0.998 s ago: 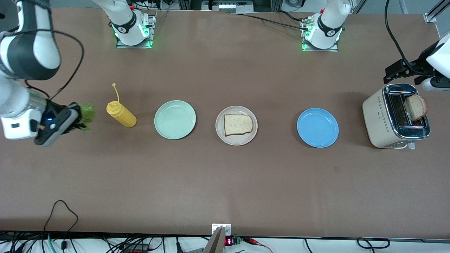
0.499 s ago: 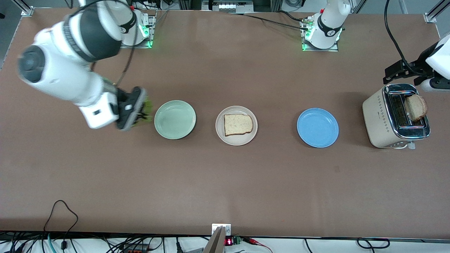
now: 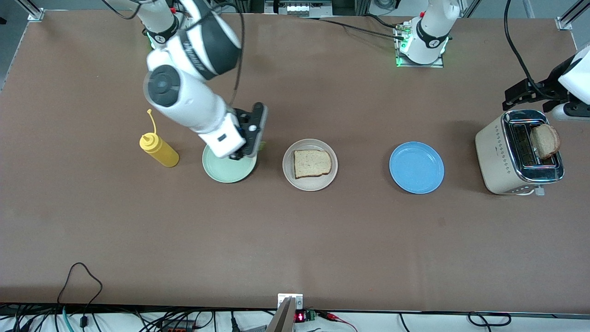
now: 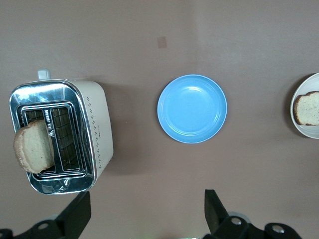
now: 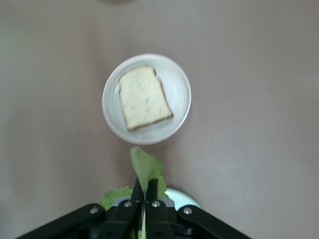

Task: Make sandwich in beige plate with both arms
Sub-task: 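Carry the lettuce leaf over the bread on the beige plate, then lower the lettuce onto the bread and open the right gripper, then withdraw the right gripper while the left gripper reaches the toaster, then grasp the second bread slice and lift it with the left gripper, then carry the bread over the lettuce on the beige plate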

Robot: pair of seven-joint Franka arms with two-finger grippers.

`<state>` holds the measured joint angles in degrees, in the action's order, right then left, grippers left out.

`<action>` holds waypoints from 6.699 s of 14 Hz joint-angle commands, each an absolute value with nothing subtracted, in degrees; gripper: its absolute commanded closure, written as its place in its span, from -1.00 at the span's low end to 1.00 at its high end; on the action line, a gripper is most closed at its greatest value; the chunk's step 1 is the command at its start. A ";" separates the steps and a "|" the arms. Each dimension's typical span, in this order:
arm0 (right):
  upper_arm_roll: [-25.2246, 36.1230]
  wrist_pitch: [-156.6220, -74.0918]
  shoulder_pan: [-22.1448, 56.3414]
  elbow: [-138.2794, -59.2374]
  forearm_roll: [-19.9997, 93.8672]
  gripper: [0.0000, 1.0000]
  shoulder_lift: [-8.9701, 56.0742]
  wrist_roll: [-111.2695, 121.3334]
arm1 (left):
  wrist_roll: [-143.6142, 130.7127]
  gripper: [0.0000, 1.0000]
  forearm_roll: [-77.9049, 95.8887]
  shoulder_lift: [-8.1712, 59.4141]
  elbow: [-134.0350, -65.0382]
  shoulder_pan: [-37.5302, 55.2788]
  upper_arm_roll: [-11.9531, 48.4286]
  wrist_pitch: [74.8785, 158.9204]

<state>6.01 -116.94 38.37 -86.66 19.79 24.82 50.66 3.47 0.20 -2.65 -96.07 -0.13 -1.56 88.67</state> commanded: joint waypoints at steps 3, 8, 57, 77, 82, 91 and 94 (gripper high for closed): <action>6.77 -130.57 43.15 -85.17 20.83 1.00 32.51 46.16 | 3.69 -1.00 -0.35 -1.85 -94.22 -0.35 -1.41 87.54; 6.77 -142.63 47.36 -85.25 20.83 1.00 38.84 41.15 | 3.69 -1.00 -0.35 -1.85 -94.22 -0.35 -1.41 87.45; -4.22 -101.34 -1.94 -101.78 -1.23 -1.00 -4.57 2.46 | 24.43 0.70 -9.58 15.21 -106.08 -22.15 -1.84 109.52; 2.37 -100.90 3.60 -99.84 2.20 -1.00 -3.43 0.88 | 10.66 0.99 7.60 16.25 -84.99 -16.00 15.56 68.20; 2.11 -101.07 3.60 -100.02 1.93 -1.00 -3.52 1.14 | 10.54 1.00 33.18 25.82 -85.61 -13.46 15.64 78.55; 2.02 -101.25 3.60 -100.20 1.85 -1.00 -3.60 0.97 | 28.11 1.00 58.15 32.08 -92.44 -5.37 15.82 104.29; 2.02 -101.34 3.60 -100.20 1.85 -1.00 -3.60 0.97 | 35.92 1.00 67.28 32.08 -100.07 -2.65 16.26 111.51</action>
<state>1.90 -101.03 3.26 -99.98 1.49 -3.03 1.95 30.12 61.13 33.27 -93.99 -3.95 16.00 107.37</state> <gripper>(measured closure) 0.000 0.907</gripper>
